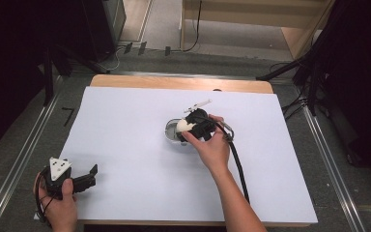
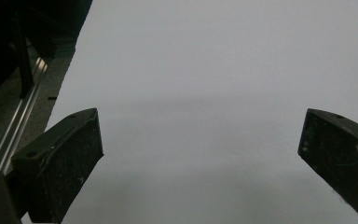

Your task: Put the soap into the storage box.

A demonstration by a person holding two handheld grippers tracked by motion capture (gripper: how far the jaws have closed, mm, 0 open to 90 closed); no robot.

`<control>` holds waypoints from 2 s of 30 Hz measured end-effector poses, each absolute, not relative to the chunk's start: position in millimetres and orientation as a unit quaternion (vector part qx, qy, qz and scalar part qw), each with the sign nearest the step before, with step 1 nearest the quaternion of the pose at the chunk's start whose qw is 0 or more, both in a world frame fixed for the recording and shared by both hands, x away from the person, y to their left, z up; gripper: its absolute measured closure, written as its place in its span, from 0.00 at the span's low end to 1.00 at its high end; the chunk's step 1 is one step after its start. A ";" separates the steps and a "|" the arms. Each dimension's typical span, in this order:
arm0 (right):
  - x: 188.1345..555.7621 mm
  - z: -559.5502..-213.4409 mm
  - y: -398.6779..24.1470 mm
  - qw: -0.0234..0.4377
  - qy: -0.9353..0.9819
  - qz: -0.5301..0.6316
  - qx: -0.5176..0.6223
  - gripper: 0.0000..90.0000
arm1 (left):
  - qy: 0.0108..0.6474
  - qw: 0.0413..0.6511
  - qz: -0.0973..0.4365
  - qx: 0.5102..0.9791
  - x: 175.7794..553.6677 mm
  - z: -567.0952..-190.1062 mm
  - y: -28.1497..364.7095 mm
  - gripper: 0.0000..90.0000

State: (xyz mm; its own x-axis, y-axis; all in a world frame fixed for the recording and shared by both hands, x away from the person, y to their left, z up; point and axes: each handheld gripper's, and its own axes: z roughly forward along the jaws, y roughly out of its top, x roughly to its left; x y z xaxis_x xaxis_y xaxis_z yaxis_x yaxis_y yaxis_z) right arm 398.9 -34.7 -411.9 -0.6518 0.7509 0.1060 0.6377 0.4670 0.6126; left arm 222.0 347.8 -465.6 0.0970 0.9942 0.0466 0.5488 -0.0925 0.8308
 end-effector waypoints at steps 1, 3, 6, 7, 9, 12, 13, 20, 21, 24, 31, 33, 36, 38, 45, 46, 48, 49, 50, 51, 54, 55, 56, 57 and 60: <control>398.9 -411.9 -34.7 0.089 0.852 0.317 0.408 0.28 | 0.584 0.335 0.332 0.660 222.0 -465.6 347.8 0.00; 399.9 -413.2 -34.7 0.092 0.851 0.316 0.409 0.28 | 0.585 0.336 0.332 0.659 222.0 -465.7 347.9 0.00; 400.2 -413.8 -34.4 0.090 0.851 0.316 0.410 0.28 | 0.585 0.336 0.332 0.659 222.0 -465.6 347.9 0.00; 400.5 -414.3 -34.2 0.091 0.851 0.316 0.410 0.28 | 0.585 0.336 0.332 0.659 222.0 -465.7 347.8 0.00; 401.5 -415.9 -33.9 0.091 0.851 0.316 0.408 0.28 | 0.585 0.336 0.332 0.659 222.0 -465.6 348.0 0.00; 401.3 -417.0 -32.9 0.086 0.851 0.314 0.412 0.28 | 0.585 0.337 0.332 0.659 221.9 -465.6 348.1 0.00; 401.3 -417.0 -32.9 0.086 0.851 0.314 0.412 0.28 | 0.585 0.337 0.332 0.659 221.9 -465.6 348.1 0.00; 401.8 -419.4 -31.3 0.084 0.852 0.309 0.414 0.27 | 0.586 0.338 0.332 0.658 221.7 -465.5 348.5 0.00; 401.8 -419.4 -31.3 0.084 0.852 0.309 0.414 0.27 | 0.586 0.338 0.332 0.658 221.7 -465.5 348.5 0.00; 402.1 -420.7 -31.7 0.085 0.852 0.304 0.417 0.27 | 0.586 0.337 0.331 0.658 221.8 -465.4 348.4 0.00; 402.4 -423.0 -33.7 0.079 0.850 0.306 0.422 0.27 | 0.586 0.337 0.332 0.658 221.8 -465.6 348.2 0.00; 401.8 -423.5 -33.1 0.079 0.850 0.305 0.422 0.27 | 0.586 0.337 0.331 0.658 221.8 -465.5 348.3 0.00; 401.9 -423.8 -34.7 0.077 0.846 0.311 0.426 0.27 | 0.586 0.336 0.332 0.659 221.8 -465.6 348.1 0.00; 401.8 -423.1 -35.4 0.077 0.844 0.314 0.428 0.27 | 0.585 0.337 0.332 0.659 221.8 -465.6 348.1 0.00; 400.0 -417.3 -40.0 0.083 0.838 0.326 0.429 0.26 | 0.585 0.335 0.333 0.659 221.8 -465.5 348.0 0.00; 399.5 -416.1 -41.3 0.085 0.837 0.327 0.430 0.26 | 0.585 0.336 0.333 0.659 221.9 -465.7 347.9 0.00; 397.6 -413.2 -45.1 0.081 0.831 0.338 0.434 0.25 | 0.585 0.334 0.333 0.659 221.9 -465.6 347.6 0.00; 397.1 -412.7 -46.5 0.082 0.830 0.341 0.434 0.25 | 0.585 0.334 0.333 0.660 221.9 -465.6 347.7 0.00; 397.1 -412.7 -46.5 0.082 0.830 0.341 0.434 0.25 | 0.585 0.334 0.333 0.660 221.9 -465.6 347.7 0.00; 396.5 -412.2 -48.3 0.082 0.830 0.341 0.434 0.25 | 0.585 0.334 0.333 0.660 221.9 -465.6 347.6 0.00; 394.6 -411.9 -53.3 0.084 0.827 0.344 0.436 0.24 | 0.585 0.333 0.334 0.660 221.9 -465.6 347.4 0.00; 393.8 -411.8 -55.0 0.085 0.826 0.345 0.438 0.24 | 0.585 0.333 0.334 0.660 222.0 -465.6 347.3 0.00; 393.1 -411.7 -57.1 0.084 0.826 0.345 0.437 0.24 | 0.585 0.333 0.334 0.660 222.0 -465.7 347.2 0.00; 392.0 -411.5 -58.8 0.084 0.824 0.347 0.440 0.24 | 0.585 0.333 0.334 0.660 222.1 -465.7 347.1 0.00; 388.2 -411.0 -67.7 0.086 0.821 0.351 0.442 0.24 | 0.585 0.331 0.335 0.660 222.1 -465.7 347.0 0.00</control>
State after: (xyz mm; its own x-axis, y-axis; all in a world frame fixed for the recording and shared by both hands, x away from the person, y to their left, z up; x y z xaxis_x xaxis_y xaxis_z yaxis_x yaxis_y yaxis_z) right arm 388.2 -67.7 -411.0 -0.5945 0.7863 0.1682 0.6652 0.3635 0.6522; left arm 222.1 347.0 -465.7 0.0913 0.9943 0.0548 0.5506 -0.0963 0.8292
